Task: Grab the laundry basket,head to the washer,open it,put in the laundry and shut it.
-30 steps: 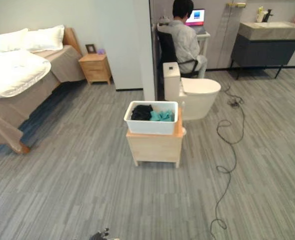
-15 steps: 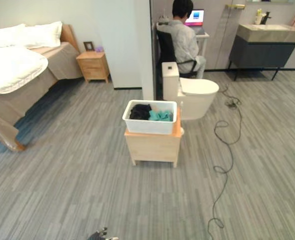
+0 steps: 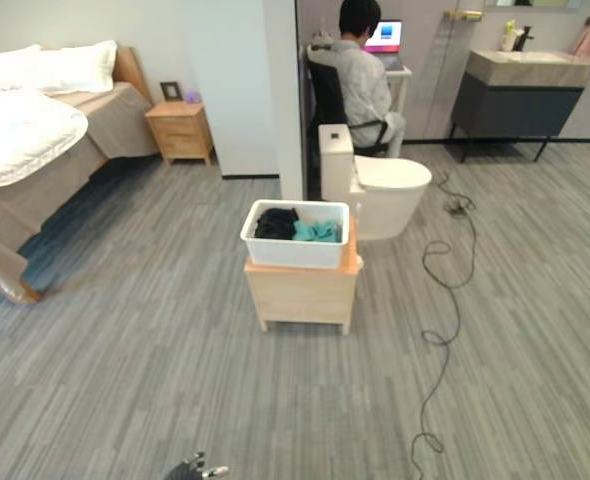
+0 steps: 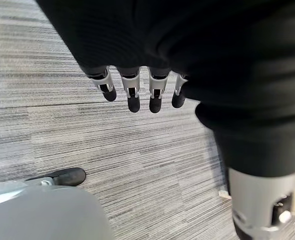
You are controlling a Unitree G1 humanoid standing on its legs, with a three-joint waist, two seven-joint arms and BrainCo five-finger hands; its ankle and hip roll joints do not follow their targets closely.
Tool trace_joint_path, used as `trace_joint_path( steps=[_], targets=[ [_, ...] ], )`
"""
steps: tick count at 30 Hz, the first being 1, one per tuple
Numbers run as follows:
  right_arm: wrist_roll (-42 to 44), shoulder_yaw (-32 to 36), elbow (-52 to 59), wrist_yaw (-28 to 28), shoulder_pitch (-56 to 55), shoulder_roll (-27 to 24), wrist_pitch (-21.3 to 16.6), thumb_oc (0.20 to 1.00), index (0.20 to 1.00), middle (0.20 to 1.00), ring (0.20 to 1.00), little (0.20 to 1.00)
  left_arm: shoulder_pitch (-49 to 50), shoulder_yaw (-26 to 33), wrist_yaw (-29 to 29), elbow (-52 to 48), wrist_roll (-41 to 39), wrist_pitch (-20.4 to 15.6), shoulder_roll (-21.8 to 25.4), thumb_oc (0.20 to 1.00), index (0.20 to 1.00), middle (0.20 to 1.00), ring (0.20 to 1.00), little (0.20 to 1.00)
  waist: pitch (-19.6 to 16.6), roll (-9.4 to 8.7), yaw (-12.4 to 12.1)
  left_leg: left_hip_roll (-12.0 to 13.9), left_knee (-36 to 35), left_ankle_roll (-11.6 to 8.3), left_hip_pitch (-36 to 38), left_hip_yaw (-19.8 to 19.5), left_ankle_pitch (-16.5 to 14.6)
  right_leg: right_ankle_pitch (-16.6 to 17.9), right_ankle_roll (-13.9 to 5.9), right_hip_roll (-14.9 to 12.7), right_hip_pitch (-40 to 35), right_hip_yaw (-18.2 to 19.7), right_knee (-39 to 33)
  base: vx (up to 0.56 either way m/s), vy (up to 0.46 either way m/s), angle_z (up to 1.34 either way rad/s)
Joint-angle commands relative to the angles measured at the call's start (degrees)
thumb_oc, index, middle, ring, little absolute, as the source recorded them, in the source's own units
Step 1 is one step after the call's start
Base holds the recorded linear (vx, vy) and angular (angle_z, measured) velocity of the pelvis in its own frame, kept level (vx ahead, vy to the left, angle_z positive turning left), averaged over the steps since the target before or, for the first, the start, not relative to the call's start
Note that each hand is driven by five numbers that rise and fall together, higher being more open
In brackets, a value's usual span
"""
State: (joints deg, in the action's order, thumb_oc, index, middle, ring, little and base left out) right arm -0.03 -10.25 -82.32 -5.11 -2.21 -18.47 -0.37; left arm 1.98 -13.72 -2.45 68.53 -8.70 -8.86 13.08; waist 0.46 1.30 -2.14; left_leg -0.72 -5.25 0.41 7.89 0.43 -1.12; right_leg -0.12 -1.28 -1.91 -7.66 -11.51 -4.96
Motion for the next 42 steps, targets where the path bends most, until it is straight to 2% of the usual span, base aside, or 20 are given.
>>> trace_joint_path(
  steps=[1,6,7,9,10,11,14,16,17,22,27,30,33,34,35,36,37,40,41,42],
  targets=[
    [1.5,2.0,-7.5,-0.8,0.6,-5.2,-0.3,1.000,1.000,1.000,1.000,1.000,-5.0,0.8,0.3,0.6,-0.1,-2.1,3.3,1.000,1.000,1.000,1.000,1.000,-1.3,-2.49,-0.1,3.8,0.2,-3.79,-2.1,1.4,-1.0,-0.2,-6.18,-6.2,0.3,3.9,0.0,0.00,0.000,0.00],
    [-0.1,6.5,-11.6,-1.5,0.8,-12.7,0.5,1.000,1.000,1.000,1.000,1.000,-5.7,-0.1,-0.9,-2.6,0.9,-1.8,4.8,1.000,1.000,1.000,1.000,1.000,-1.4,-2.55,0.0,3.8,0.2,-3.81,-2.3,1.4,-1.1,-0.2,-6.38,-6.3,0.5,3.8,0.0,0.00,0.000,0.00],
    [-0.6,8.3,-12.1,-1.3,1.5,-16.2,0.7,1.000,1.000,1.000,1.000,1.000,-5.5,-0.1,-1.6,-4.1,0.5,-1.6,5.0,1.000,1.000,1.000,1.000,1.000,-1.4,-2.58,0.0,3.8,0.2,-3.79,-2.3,1.4,-1.2,-0.1,-6.49,-6.3,0.6,3.7,0.0,0.00,0.000,0.00],
    [-1.1,8.7,-11.4,-0.9,2.4,-17.7,0.6,1.000,1.000,1.000,1.000,1.000,-5.1,0.2,-1.8,-5.0,0.0,-1.5,5.0,1.000,1.000,1.000,1.000,1.000,-1.4,-2.58,0.1,3.9,0.2,-3.79,-2.4,1.5,-1.2,-0.1,-6.52,-6.3,0.7,3.8,0.0,0.00,0.000,0.00],
    [-2.2,8.9,-5.4,1.0,2.9,-19.0,0.3,1.000,1.000,1.000,1.000,1.000,-3.9,1.7,-1.4,-8.1,-1.8,-1.4,4.8,1.000,1.000,1.000,1.000,1.000,-1.4,-2.59,0.2,3.9,0.2,-3.72,-2.4,1.7,-1.2,0.0,-6.57,-6.3,0.9,4.1,0.0,0.00,0.000,0.00],
    [-2.3,8.9,-5.3,1.0,2.8,-19.0,0.4,1.000,1.000,1.000,1.000,1.000,-3.8,1.7,-1.4,-8.1,-1.8,-1.4,4.8,1.000,1.000,1.000,1.000,1.000,-1.4,-2.58,0.2,3.9,0.2,-3.72,-2.3,1.7,-1.3,0.0,-6.57,-6.3,0.8,4.1,0.0,0.00,0.005,-0.03],
    [-7.9,12.2,22.7,4.4,-1.2,-21.1,1.2,1.000,1.000,1.000,1.000,1.000,-0.5,4.9,-0.6,-14.6,-4.3,-1.4,3.9,1.000,1.000,1.000,1.000,1.000,-1.1,-2.34,1.0,4.0,0.2,-3.67,-2.3,2.3,-1.6,-0.1,-6.74,-6.2,1.3,4.7,0.0,0.00,0.006,-0.12],
    [-10.5,15.4,37.8,5.9,-4.1,-20.4,1.3,1.000,1.000,1.000,1.000,1.000,0.5,6.8,-0.1,-17.8,-6.4,-1.8,3.0,1.000,1.000,1.000,1.000,1.000,-0.9,-2.12,1.7,4.1,0.2,-3.56,-2.4,2.8,-1.8,-0.2,-6.78,-6.2,1.7,5.1,0.0,0.00,-0.001,-0.27],
    [-9.7,15.7,42.9,8.1,-4.0,-18.3,-0.3,1.000,1.000,1.000,1.000,1.000,0.1,7.2,1.3,-20.3,-8.3,-2.8,2.2,1.000,1.000,1.000,1.000,1.000,-0.6,-1.85,1.9,4.1,0.2,-3.48,-2.4,2.9,-1.9,-0.2,-6.75,-6.2,1.9,5.4,0.0,0.00,-0.013,-0.04],
    [-5.2,9.9,42.5,12.4,3.4,-14.3,-2.2,1.000,1.000,1.000,1.000,1.000,-2.3,4.9,5.0,-25.3,-9.4,-3.6,2.5,1.000,1.000,1.000,1.000,1.000,0.3,-1.82,1.1,4.2,0.2,-3.59,-2.4,2.8,-1.9,-0.3,-6.53,-6.1,2.0,5.3,0.0,0.00,-0.013,-0.03],
    [0.9,4.7,44.8,11.1,8.8,-10.7,-2.8,1.000,1.000,1.000,1.000,1.000,-5.8,1.9,6.0,-29.4,-10.3,-2.8,2.6,1.000,1.000,1.000,1.000,1.000,1.2,-1.85,0.5,4.4,0.2,-3.87,-3.1,2.5,-1.4,-0.3,-6.18,-5.9,2.3,4.8,0.0,0.00,-0.032,-0.05],
    [1.2,2.9,47.3,10.8,9.6,-9.7,-2.7,1.000,1.000,1.000,1.000,1.000,-7.1,0.6,6.2,-32.1,-9.9,-2.4,3.0,1.000,1.000,1.000,1.000,1.000,1.7,-1.88,0.5,4.5,0.2,-4.04,-3.9,1.8,-1.1,-0.5,-5.81,-5.6,2.6,4.5,0.0,0.00,-0.069,0.13],
    [2.5,3.4,53.5,10.7,8.9,-9.2,-3.1,1.000,1.000,1.000,1.000,1.000,-9.3,-1.6,6.0,-34.8,-8.8,-1.0,3.8,1.000,1.000,1.000,1.000,1.000,2.4,-2.00,0.9,5.8,0.2,-4.72,-4.3,0.9,-0.5,-1.4,-4.66,-4.0,2.4,3.9,0.2,0.04,-0.236,0.40],
    [4.5,4.2,59.0,10.4,8.5,-10.0,-3.4,1.000,1.000,1.000,1.000,1.000,-11.8,-3.0,6.0,-39.0,-9.0,0.1,5.2,1.000,1.000,1.000,1.000,1.000,6.7,-4.20,0.4,6.6,12.7,-5.42,-11.1,-1.1,-1.3,-4.5,-1.51,-2.2,4.7,5.0,7.2,-0.09,-0.259,0.45],
    [4.8,4.5,60.0,10.8,8.7,-10.3,-3.8,1.000,1.000,1.000,1.000,1.000,-12.9,-3.6,6.2,-39.2,-8.7,0.1,5.2,1.000,1.000,1.000,1.000,1.000,7.6,-4.50,0.4,5.9,18.6,-5.38,-14.6,-2.3,-2.1,-4.9,-1.07,-1.9,4.8,4.3,7.5,-0.10,-0.278,0.52],
    [5.3,4.5,59.8,11.4,9.1,-10.5,-4.0,1.000,1.000,1.000,1.000,1.000,-14.2,-4.5,6.5,-39.0,-8.2,0.1,5.1,1.000,1.000,1.000,1.000,1.000,8.5,-4.74,0.2,5.7,21.0,-5.20,-16.8,-2.5,-1.4,-5.2,-0.94,-1.9,4.4,3.7,7.2,0.06,-0.017,0.65],
    [5.2,5.2,59.0,11.2,9.1,-11.5,-4.3,1.000,1.000,1.000,1.000,1.000,-15.8,-5.4,6.5,-39.5,-5.0,0.2,5.4,1.000,1.000,1.000,1.000,1.000,8.6,-4.85,0.3,4.9,19.5,-4.76,-20.8,-1.4,-0.7,-5.8,-1.26,-2.2,3.2,1.7,5.7,0.15,0.057,0.47],
    [6.4,7.1,54.7,13.7,9.5,-12.1,-4.4,1.000,1.000,1.000,1.000,1.000,-16.1,-6.0,6.2,-42.5,-0.7,-0.3,7.4,1.000,1.000,1.000,1.000,1.000,8.1,-5.07,-1.1,3.0,14.9,-4.43,-26.4,1.5,3.8,-6.3,-1.41,-1.4,1.2,0.9,4.2,0.24,0.116,0.53],
    [7.1,7.9,53.0,14.4,10.2,-11.8,-4.3,1.000,1.000,1.000,1.000,1.000,-16.0,-5.8,6.3,-43.7,0.5,0.0,8.0,1.000,1.000,1.000,1.000,1.000,7.7,-5.26,-1.9,2.4,14.0,-4.40,-27.0,1.6,4.6,-6.7,-1.62,-1.2,1.1,1.5,4.5,0.34,0.165,0.43],
    [7.4,8.2,51.7,14.7,10.7,-11.3,-4.5,1.000,1.000,1.000,1.000,1.000,-15.2,-5.3,6.2,-45.2,1.8,0.3,8.7,1.000,1.000,1.000,1.000,1.000,6.7,-5.34,-2.7,1.8,13.1,-3.34,-25.6,1.5,3.5,-8.0,-2.26,-1.1,1.0,2.3,5.9,0.39,0.186,-0.01]
  ],
)
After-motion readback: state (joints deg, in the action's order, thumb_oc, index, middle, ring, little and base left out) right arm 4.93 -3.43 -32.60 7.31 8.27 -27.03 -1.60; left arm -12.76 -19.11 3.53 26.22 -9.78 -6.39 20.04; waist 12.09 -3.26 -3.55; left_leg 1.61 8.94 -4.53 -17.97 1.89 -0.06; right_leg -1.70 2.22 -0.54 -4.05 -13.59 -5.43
